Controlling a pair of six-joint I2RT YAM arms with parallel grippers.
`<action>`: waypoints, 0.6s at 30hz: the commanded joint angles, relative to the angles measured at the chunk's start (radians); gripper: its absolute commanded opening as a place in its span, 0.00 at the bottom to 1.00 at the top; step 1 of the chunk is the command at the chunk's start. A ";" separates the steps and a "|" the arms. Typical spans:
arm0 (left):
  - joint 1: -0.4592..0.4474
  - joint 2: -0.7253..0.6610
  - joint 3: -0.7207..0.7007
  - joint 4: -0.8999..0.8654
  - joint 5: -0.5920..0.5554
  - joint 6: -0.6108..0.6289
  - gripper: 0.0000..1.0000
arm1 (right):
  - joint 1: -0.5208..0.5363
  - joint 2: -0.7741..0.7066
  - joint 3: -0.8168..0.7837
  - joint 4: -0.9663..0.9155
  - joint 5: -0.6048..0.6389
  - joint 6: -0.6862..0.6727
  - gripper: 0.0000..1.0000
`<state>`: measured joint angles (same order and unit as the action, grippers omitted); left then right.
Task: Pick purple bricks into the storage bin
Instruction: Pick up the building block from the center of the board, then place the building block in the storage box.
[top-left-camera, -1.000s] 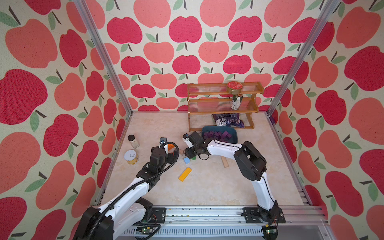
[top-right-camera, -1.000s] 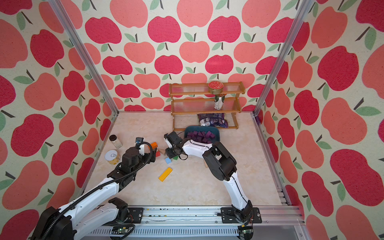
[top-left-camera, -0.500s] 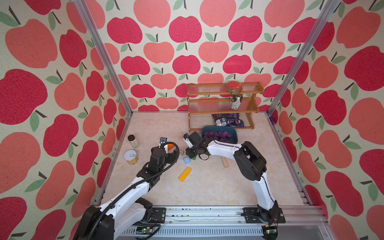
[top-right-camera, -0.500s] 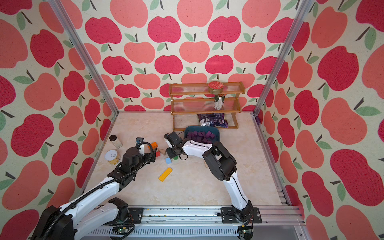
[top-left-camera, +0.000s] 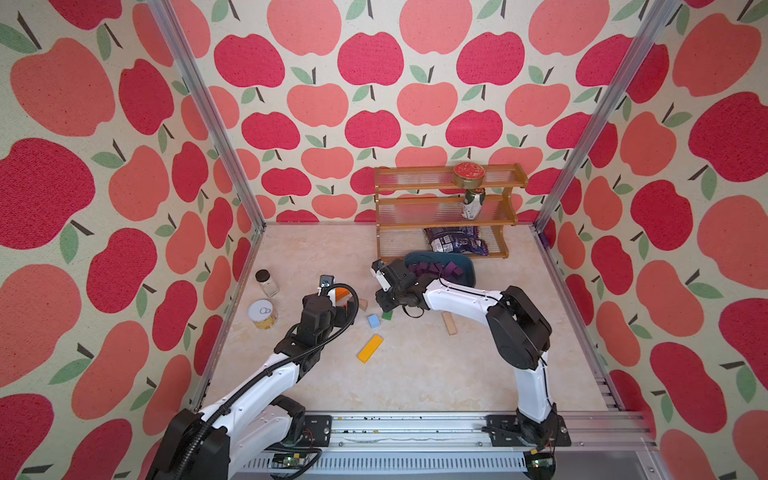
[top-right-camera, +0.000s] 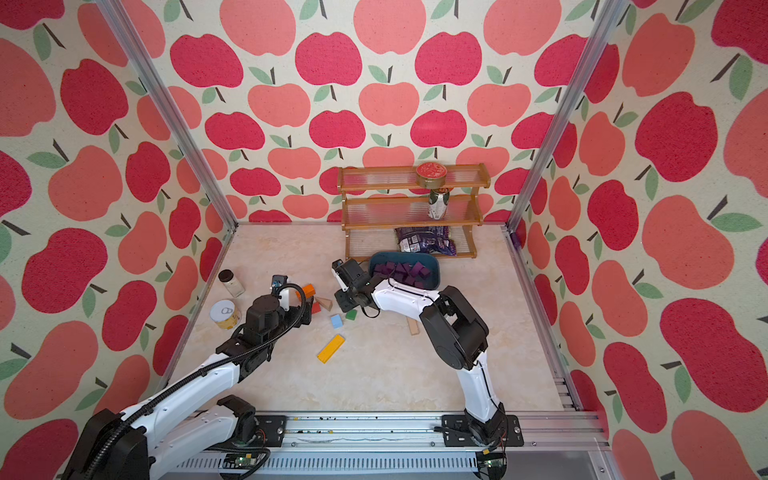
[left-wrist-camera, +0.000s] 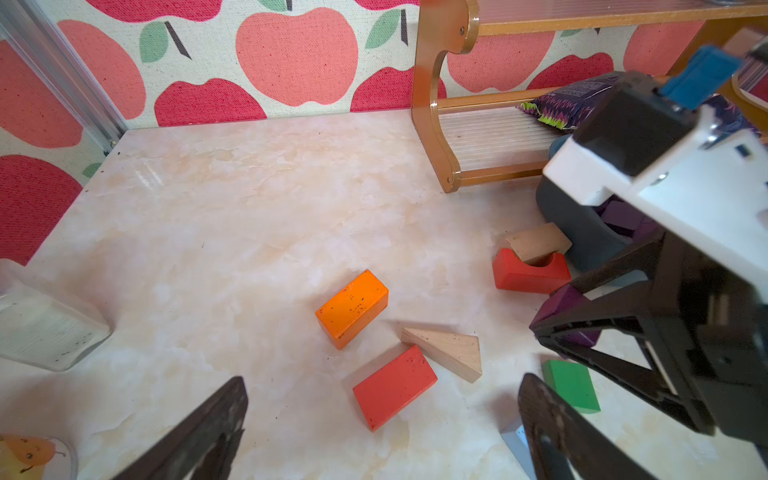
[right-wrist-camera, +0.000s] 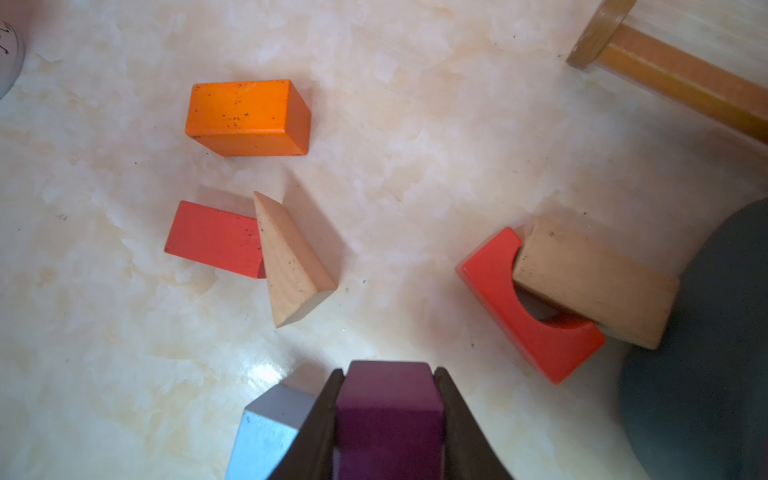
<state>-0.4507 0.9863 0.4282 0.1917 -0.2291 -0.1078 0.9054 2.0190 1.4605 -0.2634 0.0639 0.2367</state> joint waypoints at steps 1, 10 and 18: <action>0.006 -0.018 -0.003 0.000 -0.010 -0.011 0.99 | -0.019 -0.066 -0.032 -0.020 0.030 0.005 0.23; 0.006 -0.013 -0.002 -0.001 -0.002 -0.016 0.99 | -0.069 -0.243 -0.124 -0.019 0.082 -0.002 0.24; 0.007 -0.013 -0.002 0.000 0.000 -0.018 0.99 | -0.159 -0.385 -0.221 0.003 0.101 0.012 0.24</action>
<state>-0.4492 0.9817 0.4282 0.1917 -0.2291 -0.1150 0.7650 1.6814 1.2709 -0.2600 0.1345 0.2371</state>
